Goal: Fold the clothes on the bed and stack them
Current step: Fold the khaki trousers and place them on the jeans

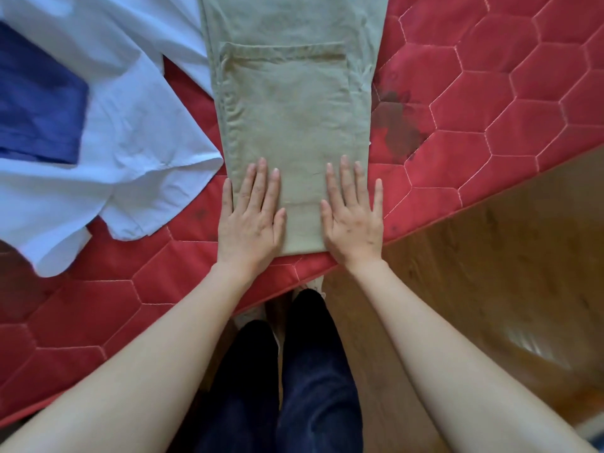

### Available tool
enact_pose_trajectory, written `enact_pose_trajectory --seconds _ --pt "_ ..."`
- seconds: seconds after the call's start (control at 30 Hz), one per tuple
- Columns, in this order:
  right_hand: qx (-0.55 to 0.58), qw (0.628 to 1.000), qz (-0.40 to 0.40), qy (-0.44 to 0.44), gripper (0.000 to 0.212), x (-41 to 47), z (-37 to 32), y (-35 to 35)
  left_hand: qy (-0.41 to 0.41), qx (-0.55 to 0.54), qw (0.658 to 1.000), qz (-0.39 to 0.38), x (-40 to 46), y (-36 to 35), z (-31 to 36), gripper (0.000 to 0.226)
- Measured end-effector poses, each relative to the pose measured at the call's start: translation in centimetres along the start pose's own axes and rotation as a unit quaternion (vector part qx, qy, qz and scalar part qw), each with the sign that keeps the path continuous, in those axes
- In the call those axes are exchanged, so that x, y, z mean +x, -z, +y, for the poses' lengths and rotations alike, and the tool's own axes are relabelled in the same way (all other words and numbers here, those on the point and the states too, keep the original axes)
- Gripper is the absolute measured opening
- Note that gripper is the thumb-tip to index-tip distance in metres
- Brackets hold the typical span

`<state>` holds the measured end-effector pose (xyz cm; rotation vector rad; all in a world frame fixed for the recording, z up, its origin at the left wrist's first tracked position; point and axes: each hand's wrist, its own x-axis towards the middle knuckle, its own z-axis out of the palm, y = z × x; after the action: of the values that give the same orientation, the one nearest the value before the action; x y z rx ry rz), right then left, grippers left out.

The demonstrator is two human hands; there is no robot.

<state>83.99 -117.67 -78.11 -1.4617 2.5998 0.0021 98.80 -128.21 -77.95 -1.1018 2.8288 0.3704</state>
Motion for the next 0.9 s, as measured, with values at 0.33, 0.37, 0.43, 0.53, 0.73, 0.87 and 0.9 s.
enact_pose_trajectory --seconds 0.33,0.37,0.43,0.53,0.73,0.87,0.9 --pt "0.001 0.995 -0.007 0.096 0.061 -2.0 -1.2 0.7 -0.052 0.009 0.999 -0.007 -1.1 -0.1 -1.2 0.063" --pt "-0.011 0.992 -0.018 0.122 0.061 -2.6 -0.9 0.4 -0.076 0.014 0.997 -0.005 -1.9 -0.2 -1.8 0.064" --pt "-0.007 0.993 -0.020 0.119 0.064 -3.4 0.4 0.0 -0.119 0.025 0.993 0.003 -3.6 -0.3 -3.3 0.068" --pt "0.005 0.993 -0.025 0.117 0.074 -4.2 2.0 -0.1 -0.166 0.046 0.985 0.006 -5.0 0.0 -5.3 0.077" --pt "-0.040 0.970 0.060 0.230 0.054 -3.5 3.7 1.7 -0.202 0.080 0.974 0.058 -4.5 1.3 -5.1 0.067" --pt "0.009 0.962 0.130 0.239 0.031 -3.0 3.9 3.1 -0.254 0.061 0.959 0.106 -3.7 2.7 -5.0 0.045" --pt "0.040 0.964 0.133 0.227 0.027 -2.9 4.0 3.6 -0.258 0.042 0.957 0.122 -3.5 3.0 -5.0 0.035"
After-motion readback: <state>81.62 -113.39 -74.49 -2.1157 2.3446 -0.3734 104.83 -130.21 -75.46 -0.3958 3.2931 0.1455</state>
